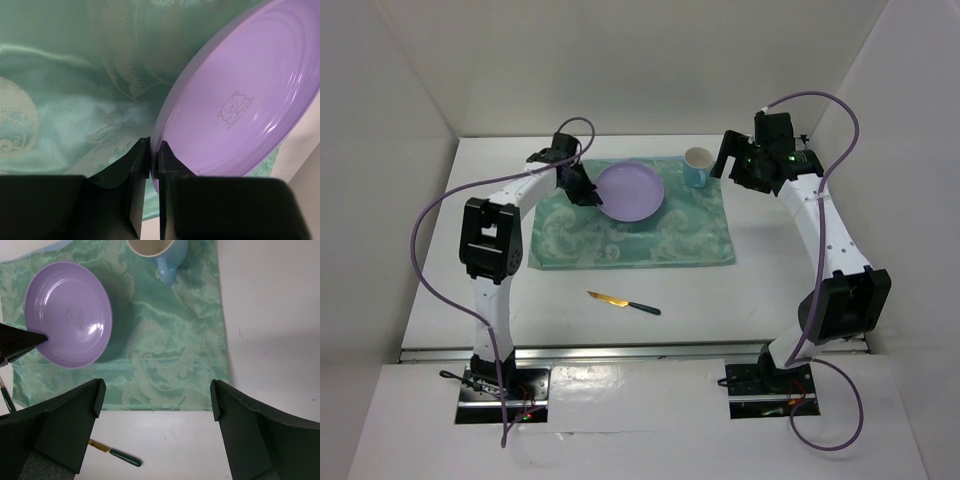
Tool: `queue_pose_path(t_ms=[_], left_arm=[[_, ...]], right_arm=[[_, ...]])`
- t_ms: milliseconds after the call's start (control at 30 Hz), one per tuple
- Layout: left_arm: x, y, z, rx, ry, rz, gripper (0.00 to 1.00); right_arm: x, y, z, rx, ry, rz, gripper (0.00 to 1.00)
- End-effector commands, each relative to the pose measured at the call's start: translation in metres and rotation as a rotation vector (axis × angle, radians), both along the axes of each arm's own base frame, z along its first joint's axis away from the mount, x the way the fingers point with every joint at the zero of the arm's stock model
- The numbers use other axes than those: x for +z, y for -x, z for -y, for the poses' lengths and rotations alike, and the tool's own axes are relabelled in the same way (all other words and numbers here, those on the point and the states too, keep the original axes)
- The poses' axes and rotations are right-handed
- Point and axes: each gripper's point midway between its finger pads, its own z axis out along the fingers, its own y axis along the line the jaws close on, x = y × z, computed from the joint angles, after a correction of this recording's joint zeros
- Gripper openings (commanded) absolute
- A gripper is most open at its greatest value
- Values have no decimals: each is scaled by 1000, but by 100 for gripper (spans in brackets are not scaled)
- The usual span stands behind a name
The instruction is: Set the dinner table for one person
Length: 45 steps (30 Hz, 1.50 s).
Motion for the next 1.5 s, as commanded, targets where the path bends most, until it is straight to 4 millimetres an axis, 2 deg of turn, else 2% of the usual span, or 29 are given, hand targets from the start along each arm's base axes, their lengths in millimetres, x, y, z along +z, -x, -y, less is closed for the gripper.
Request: queue_pose_path(t_ms=[0,300,467,500,533,667,700,867,933,967,1000,1033,1067,1133,1167,1200,1233,1267,1300,1367,1400,1433,1467], left_arm=[[-2,-8,12,-10,58,10,0],[-17,-1,18,-14,17,-14,0],[-33,14,17,-1,-35,-76,0],[-28,12,16,12,-37,-65,0],[-29,17,17,10,-54,-66,18],[-34,23,11,21,-83,-96,74],[-34,23,11,21,-83,-96,76],[-11,26,5,32,-127,-57,78],[14,31,5,25,-143,-33,78],[37,32,2,35,-144,5,77],[36,35,-1,39,-158,-6,77],[63,42,-6,42,-161,44,77],[61,54,-19,68,-210,37,76],[72,66,-43,122,-258,63,74],[87,74,-65,165,-294,94,72],[71,87,-86,194,-335,49,70],[64,96,-123,272,-370,2,68],[58,105,-144,307,-402,-31,68],[42,119,-177,351,-440,-89,68],[29,135,-203,378,-449,-147,71],[11,149,-223,415,-437,-199,77],[8,144,-229,417,-414,-166,78],[-3,152,-236,408,-376,-189,79]], right_arm=[[7,3,5,-4,11,17,99],[3,4,7,-6,7,7,99],[3,4,7,-6,7,7,99],[3,4,7,-6,7,7,99],[3,4,7,-6,7,7,99],[5,2,4,7,-7,14,99],[5,2,4,7,-7,14,99],[5,3,4,13,0,16,99],[4,5,5,13,0,16,99],[6,3,5,13,-1,25,99],[10,4,5,13,-2,34,99],[5,6,5,13,-1,23,99],[7,4,3,20,-8,31,99],[5,4,1,27,-14,31,99],[5,4,1,27,-14,31,99],[8,6,0,34,-21,39,99],[10,5,-2,41,-28,48,99],[10,5,-2,35,-35,46,99],[9,4,-4,42,-41,47,99],[10,3,-6,51,-49,55,99],[7,3,-6,51,-49,52,99],[3,4,-11,68,-55,48,99],[-2,5,-11,68,-54,37,99]])
